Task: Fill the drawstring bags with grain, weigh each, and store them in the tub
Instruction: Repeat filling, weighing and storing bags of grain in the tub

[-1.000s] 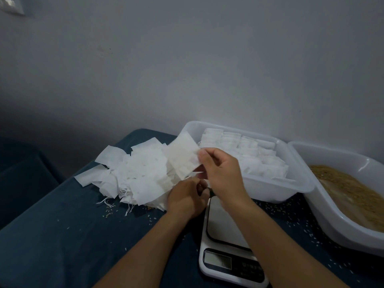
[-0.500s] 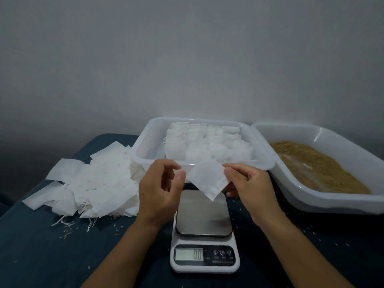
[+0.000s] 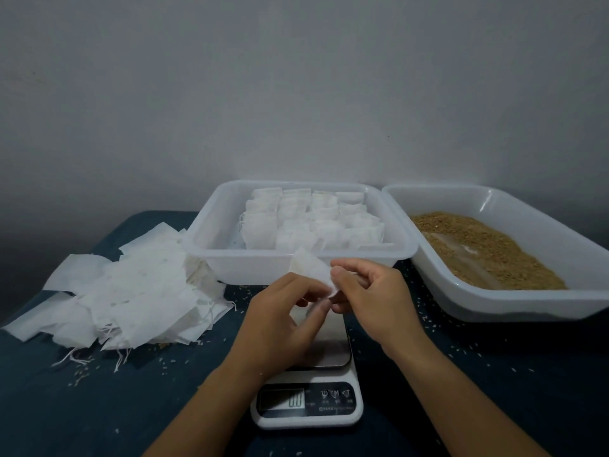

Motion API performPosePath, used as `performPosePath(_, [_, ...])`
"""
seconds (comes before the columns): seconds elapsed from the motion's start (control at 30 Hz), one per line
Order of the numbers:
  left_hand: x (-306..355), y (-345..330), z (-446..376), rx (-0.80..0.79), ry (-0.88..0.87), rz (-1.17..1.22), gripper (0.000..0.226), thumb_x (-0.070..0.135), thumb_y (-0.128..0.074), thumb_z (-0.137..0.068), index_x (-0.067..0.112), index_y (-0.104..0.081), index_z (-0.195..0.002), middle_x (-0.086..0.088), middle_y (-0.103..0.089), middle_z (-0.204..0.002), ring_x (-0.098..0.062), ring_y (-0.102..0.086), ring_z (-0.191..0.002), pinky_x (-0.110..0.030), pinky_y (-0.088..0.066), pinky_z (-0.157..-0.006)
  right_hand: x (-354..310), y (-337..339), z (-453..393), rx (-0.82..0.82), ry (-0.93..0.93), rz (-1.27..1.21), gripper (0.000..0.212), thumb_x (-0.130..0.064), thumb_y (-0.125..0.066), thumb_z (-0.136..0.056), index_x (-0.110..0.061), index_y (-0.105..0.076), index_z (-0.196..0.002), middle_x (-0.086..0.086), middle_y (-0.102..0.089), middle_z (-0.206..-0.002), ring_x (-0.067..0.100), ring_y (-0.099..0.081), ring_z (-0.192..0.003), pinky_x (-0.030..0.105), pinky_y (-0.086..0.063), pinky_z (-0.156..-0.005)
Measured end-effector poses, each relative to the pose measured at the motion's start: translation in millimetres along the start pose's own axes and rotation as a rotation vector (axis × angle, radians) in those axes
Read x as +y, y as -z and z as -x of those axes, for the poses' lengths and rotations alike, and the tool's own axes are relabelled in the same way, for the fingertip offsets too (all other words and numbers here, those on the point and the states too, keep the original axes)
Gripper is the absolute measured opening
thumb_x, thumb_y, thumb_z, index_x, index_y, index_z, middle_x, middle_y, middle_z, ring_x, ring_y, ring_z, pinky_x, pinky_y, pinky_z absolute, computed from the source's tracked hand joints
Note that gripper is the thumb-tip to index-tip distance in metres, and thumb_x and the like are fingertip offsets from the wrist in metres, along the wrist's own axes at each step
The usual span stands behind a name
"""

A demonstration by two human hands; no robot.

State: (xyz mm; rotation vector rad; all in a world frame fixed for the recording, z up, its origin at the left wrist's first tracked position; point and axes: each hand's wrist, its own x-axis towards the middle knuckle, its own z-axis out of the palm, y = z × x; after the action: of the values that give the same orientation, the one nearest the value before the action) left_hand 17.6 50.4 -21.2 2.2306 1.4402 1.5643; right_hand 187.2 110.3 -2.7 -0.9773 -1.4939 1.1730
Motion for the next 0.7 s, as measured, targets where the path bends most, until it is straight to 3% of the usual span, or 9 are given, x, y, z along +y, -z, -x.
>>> performPosePath(0.17, [0.4,-2.8,-1.0,-0.006,0.048,0.09,0.009,0.022,-0.073,-0.097,0.022,-0.077,-0.106,0.017,-0.073,-0.099,-0.01,-0.072,-0.094,-0.023,-0.057,-0.08,-0.8,2.1,0.3,-0.008,0.019,0.019,0.02,-0.022,-0.071,-0.1,-0.019,-0.075,-0.119,-0.001,-0.08,-0.084,0.017,-0.078,-0.073,0.025,-0.062,-0.062])
performPosePath(0.33, [-3.3,-5.8,0.5,-0.004,0.188,0.184,0.011,0.012,-0.074,-0.096,0.022,-0.077,-0.101,0.015,-0.076,-0.093,-0.01,-0.075,-0.088,-0.024,-0.059,-0.078,-2.5,1.6,0.9,-0.046,0.027,-0.003,0.023,-0.021,-0.071,-0.1,-0.016,-0.073,-0.122,0.003,-0.08,-0.082,0.019,-0.078,-0.074,0.023,-0.06,-0.064])
performPosePath(0.5, [-0.8,-0.7,-2.0,0.023,0.268,0.341,0.012,0.02,-0.075,-0.096,0.03,-0.073,-0.102,0.009,-0.078,-0.09,-0.015,-0.077,-0.084,-0.022,-0.059,-0.075,-6.0,2.0,3.4,-0.168,0.099,0.019,0.038,-0.026,-0.076,-0.096,-0.024,-0.068,-0.133,0.001,-0.079,-0.097,0.016,-0.077,-0.092,0.026,-0.061,-0.077])
performPosePath(0.63, [0.8,0.9,-3.2,0.086,0.327,0.431,0.014,0.022,-0.078,-0.094,0.033,-0.069,-0.097,0.001,-0.077,-0.088,-0.023,-0.077,-0.08,-0.029,-0.062,-0.072,-7.5,1.2,6.4,-0.176,0.162,0.089,0.044,-0.023,-0.082,-0.092,-0.036,-0.068,-0.132,-0.013,-0.073,-0.102,0.01,-0.073,-0.097,0.019,-0.057,-0.084])
performPosePath(0.7, [1.7,1.4,-3.7,0.102,0.33,0.435,0.015,0.023,-0.079,-0.093,0.033,-0.067,-0.093,0.001,-0.077,-0.084,-0.021,-0.076,-0.077,-0.024,-0.059,-0.069,-8.5,0.2,7.5,-0.172,0.18,0.103,0.043,-0.021,-0.081,-0.092,-0.038,-0.068,-0.13,-0.016,-0.072,-0.102,0.008,-0.071,-0.097,0.014,-0.054,-0.083])
